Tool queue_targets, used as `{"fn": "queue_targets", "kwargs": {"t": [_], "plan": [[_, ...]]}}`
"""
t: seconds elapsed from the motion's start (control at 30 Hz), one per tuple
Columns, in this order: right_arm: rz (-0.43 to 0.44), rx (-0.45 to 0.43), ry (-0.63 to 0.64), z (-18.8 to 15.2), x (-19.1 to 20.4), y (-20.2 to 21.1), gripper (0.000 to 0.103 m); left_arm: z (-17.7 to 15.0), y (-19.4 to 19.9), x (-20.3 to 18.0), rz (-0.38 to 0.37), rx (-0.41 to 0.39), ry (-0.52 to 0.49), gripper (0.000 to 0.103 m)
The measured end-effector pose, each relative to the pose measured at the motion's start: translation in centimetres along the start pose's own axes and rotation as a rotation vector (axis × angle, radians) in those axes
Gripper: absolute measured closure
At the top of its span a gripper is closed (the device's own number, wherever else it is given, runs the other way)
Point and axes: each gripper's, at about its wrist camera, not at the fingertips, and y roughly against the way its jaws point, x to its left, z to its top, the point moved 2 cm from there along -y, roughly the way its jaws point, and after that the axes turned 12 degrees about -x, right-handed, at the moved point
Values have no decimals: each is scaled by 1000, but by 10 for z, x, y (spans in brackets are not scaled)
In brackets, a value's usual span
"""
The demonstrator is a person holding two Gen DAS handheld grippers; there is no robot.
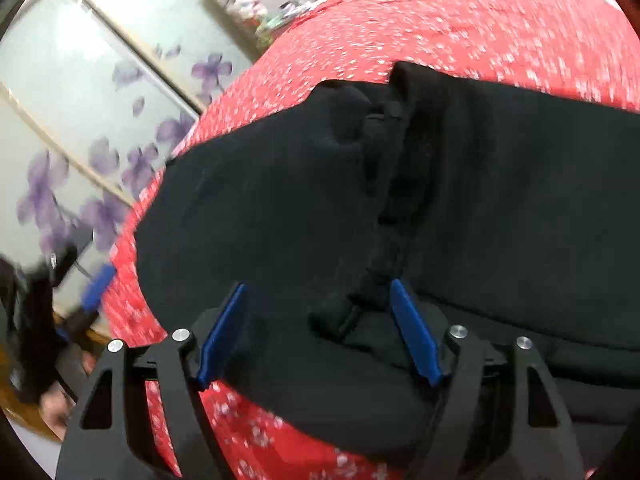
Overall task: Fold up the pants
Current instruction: 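Withdraw the open right tool from the folded trousers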
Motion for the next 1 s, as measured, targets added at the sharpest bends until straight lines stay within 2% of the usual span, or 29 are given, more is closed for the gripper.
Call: {"fn": "queue_targets", "kwargs": {"t": [0.13, 0.2, 0.3, 0.37, 0.43, 0.6, 0.7, 0.77, 0.9, 1.0], "plan": [[23, -44, -10, 2, 1, 40, 27, 11, 0, 11, 10, 20, -6, 3], [29, -83, -18, 0, -5, 65, 19, 18, 3, 19, 18, 22, 2, 2], [48, -152, -40, -5, -23, 93, 19, 27, 7, 38, 30, 28, 66, 2], [49, -209, -42, -6, -29, 102, 19, 30, 7, 54, 40, 50, 127, 2], [45, -243, -96, -4, -42, 105, 19, 32, 6, 69, 35, 78, 190, 2], [80, -217, -199, -2, -61, 97, 19, 31, -2, 99, -10, 149, 317, 2], [83, -188, -185, -7, -60, 92, 19, 23, -10, 122, -38, 199, 474, 2], [86, -167, -160, -8, -56, 87, 19, 18, -15, 131, -96, 220, 570, 2], [96, -137, -126, -12, -47, 82, 19, 17, -20, 134, -104, 214, 594, 2], [95, -117, -97, -15, -42, 80, 19, 17, -24, 129, -144, 195, 609, 2]]}}
